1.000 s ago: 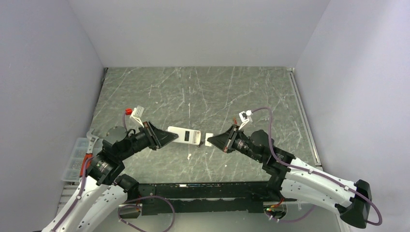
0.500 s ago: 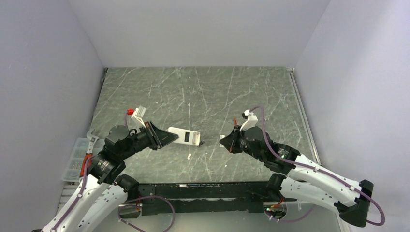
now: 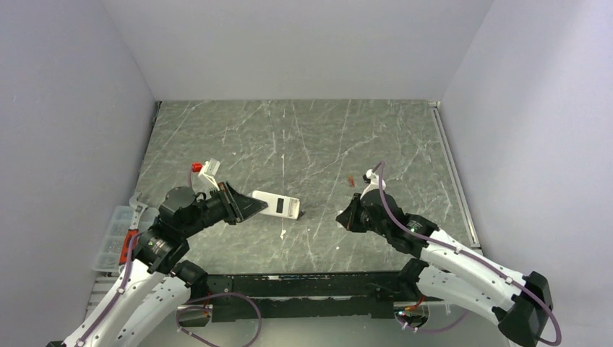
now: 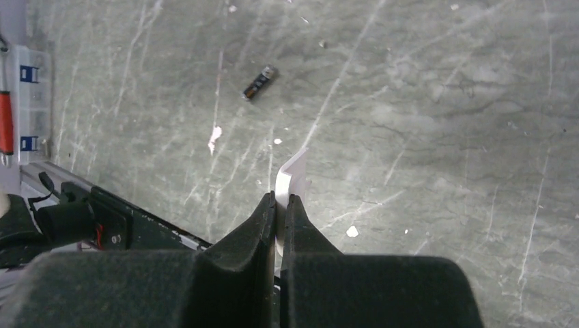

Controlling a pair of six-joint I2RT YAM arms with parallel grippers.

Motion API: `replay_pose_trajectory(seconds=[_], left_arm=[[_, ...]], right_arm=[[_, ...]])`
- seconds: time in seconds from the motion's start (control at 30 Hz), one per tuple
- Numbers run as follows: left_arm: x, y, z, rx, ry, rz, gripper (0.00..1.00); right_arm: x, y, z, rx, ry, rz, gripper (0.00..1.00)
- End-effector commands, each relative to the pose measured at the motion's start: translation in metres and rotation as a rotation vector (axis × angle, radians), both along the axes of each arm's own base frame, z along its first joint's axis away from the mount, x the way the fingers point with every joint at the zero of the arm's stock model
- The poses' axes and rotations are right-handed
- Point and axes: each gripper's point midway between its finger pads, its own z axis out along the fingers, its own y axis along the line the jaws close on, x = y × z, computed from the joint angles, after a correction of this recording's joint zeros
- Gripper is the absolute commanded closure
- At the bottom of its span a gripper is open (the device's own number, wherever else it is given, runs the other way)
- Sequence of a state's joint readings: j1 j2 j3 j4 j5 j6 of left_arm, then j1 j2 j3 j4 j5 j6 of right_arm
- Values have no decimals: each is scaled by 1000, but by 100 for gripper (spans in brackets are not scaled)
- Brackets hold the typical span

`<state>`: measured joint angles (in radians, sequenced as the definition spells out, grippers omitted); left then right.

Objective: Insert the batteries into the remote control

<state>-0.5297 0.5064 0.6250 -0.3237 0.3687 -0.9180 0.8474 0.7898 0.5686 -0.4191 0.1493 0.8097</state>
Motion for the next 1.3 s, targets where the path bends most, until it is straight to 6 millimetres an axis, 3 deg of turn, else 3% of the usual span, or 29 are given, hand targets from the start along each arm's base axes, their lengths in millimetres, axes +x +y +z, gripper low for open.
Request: replay_pose_trajectory(seconds=[0.0, 0.43, 0.8, 1.27], left_arm=[[1, -2, 7, -10, -40, -15, 100], [-1, -5, 2, -17, -29, -36, 100], [-2, -6, 1, -30, -25, -40, 100], [0, -7, -1, -25, -22, -40, 100]], right_arm=[[5, 8, -5, 106, 37, 16, 100], [19, -3, -46, 212, 139, -29, 100], [32, -11, -63, 305, 132, -65, 100], [26, -26, -90, 296, 192, -102, 94]])
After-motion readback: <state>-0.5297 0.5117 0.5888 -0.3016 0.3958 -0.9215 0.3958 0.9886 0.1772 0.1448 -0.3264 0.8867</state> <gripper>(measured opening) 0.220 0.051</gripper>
